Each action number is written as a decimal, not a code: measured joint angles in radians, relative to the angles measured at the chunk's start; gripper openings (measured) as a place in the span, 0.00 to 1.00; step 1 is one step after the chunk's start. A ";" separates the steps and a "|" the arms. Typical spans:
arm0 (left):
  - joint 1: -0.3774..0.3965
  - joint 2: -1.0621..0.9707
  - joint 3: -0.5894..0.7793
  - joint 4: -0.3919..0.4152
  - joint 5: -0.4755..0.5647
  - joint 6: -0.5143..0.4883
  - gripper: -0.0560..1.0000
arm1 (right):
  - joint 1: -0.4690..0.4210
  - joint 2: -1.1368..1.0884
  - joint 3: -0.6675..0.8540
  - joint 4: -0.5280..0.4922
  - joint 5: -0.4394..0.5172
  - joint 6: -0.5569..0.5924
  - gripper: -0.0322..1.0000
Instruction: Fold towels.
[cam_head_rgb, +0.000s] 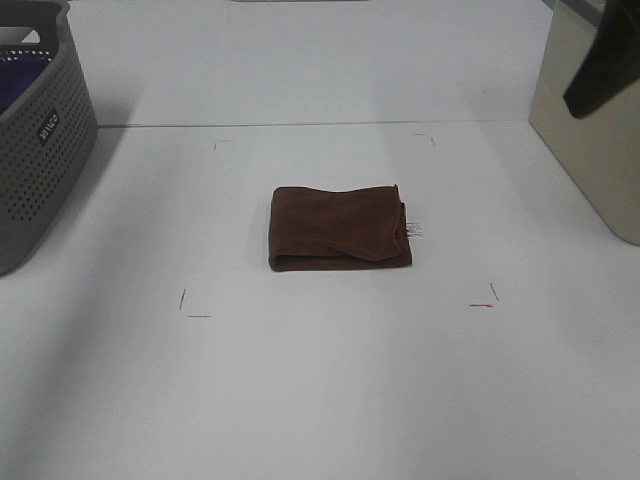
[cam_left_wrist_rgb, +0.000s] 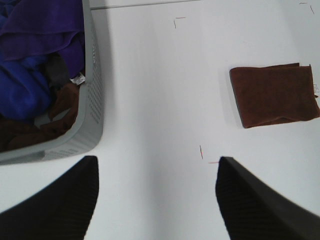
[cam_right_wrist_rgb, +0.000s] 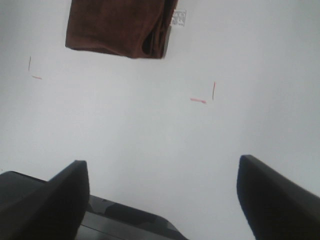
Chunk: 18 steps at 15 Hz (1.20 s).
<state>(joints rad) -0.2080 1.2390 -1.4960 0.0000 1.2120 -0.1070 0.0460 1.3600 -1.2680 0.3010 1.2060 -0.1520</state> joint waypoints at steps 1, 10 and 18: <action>0.000 -0.080 0.079 0.000 0.002 0.000 0.66 | 0.000 -0.084 0.086 -0.019 0.000 0.012 0.77; 0.000 -0.853 0.784 0.000 0.008 0.001 0.66 | 0.000 -0.823 0.684 -0.124 0.014 0.015 0.77; 0.000 -1.107 0.965 -0.013 -0.089 0.102 0.66 | 0.000 -1.126 0.721 -0.173 -0.034 0.015 0.77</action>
<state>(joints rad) -0.2080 0.1320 -0.5310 -0.0130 1.1230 -0.0050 0.0460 0.2340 -0.5470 0.1280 1.1720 -0.1370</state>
